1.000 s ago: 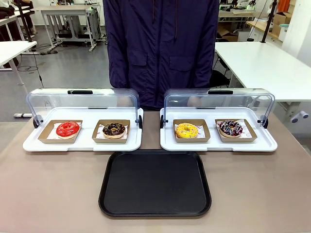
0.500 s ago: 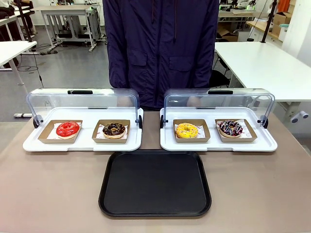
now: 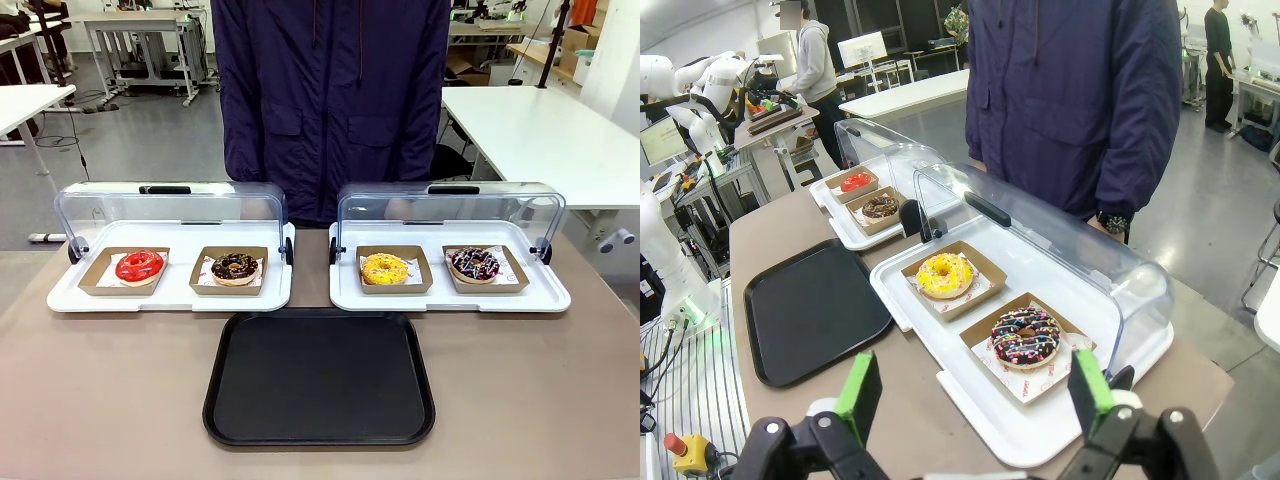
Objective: Move the fourth donut from the left to the tray.
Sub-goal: Pick up the Paper togo box containing the Donut indicated by the person and place it on the Handle tray.
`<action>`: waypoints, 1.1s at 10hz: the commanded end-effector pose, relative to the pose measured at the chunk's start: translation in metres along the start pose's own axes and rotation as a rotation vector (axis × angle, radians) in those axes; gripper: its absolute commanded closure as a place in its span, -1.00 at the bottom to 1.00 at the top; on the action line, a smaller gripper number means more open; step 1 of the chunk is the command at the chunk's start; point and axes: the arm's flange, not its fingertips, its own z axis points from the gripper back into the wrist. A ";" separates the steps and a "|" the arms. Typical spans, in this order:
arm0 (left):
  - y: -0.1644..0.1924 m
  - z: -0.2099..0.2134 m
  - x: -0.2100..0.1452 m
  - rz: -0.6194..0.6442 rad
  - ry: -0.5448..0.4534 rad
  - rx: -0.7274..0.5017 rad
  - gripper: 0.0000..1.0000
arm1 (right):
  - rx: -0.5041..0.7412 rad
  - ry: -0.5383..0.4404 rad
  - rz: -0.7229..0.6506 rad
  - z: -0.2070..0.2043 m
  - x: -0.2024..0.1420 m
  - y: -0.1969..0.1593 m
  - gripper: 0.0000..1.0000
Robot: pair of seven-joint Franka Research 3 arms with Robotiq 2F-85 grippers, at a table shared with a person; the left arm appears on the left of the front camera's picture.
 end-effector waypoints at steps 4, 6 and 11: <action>0.000 0.001 0.000 -0.002 -0.009 -0.006 -1.00 | -0.002 -0.021 0.027 0.000 0.003 -0.005 -1.00; 0.000 0.001 0.000 -0.002 -0.009 -0.006 -1.00 | -0.002 -0.021 0.027 0.000 0.003 -0.005 -1.00; 0.000 0.001 0.000 -0.002 -0.009 -0.006 -1.00 | -0.002 -0.021 0.027 0.000 0.003 -0.005 -1.00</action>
